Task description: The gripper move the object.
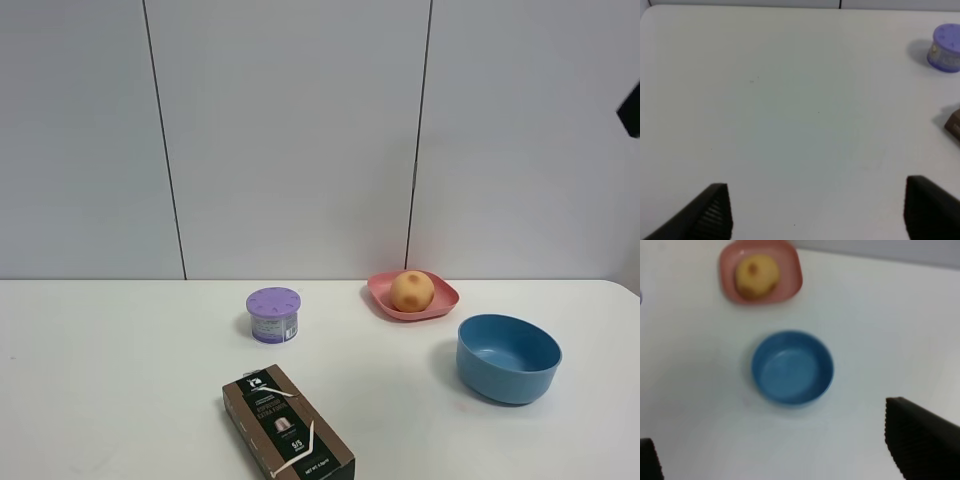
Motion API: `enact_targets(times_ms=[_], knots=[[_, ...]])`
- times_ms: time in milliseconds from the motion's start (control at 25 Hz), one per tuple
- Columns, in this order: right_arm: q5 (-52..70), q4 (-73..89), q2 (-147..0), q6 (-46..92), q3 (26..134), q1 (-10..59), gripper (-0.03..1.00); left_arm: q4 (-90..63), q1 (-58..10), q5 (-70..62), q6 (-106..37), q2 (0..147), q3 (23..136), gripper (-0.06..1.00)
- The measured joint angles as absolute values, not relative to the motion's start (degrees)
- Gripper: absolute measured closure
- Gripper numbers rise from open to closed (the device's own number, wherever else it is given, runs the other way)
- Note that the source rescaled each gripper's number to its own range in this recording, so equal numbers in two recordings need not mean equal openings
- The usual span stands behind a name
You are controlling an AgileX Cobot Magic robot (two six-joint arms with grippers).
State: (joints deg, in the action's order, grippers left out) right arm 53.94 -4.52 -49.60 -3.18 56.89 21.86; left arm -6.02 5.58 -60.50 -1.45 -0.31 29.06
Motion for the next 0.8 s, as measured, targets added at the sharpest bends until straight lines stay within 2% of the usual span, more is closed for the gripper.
enact_targets(times_ms=[120,400,520,800], knots=[[54.5,-2.2,-45.8,-3.2,52.8,19.4,0.06,-6.0,5.6,-60.5,-1.4,-0.3,29.1,-0.06],[57.9,0.0,-32.4,-3.1,41.3,4.0,0.06,-6.0,5.6,-60.5,-1.4,-0.3,29.1,-0.06],[59.7,0.0,-27.4,-2.6,38.2,-0.4,0.06,-6.0,5.6,-60.5,-1.4,-0.3,29.1,-0.06],[62.1,0.0,-15.6,-0.4,32.0,-2.2,0.06,-6.0,5.6,-60.5,-1.4,-0.3,29.1,-0.06]])
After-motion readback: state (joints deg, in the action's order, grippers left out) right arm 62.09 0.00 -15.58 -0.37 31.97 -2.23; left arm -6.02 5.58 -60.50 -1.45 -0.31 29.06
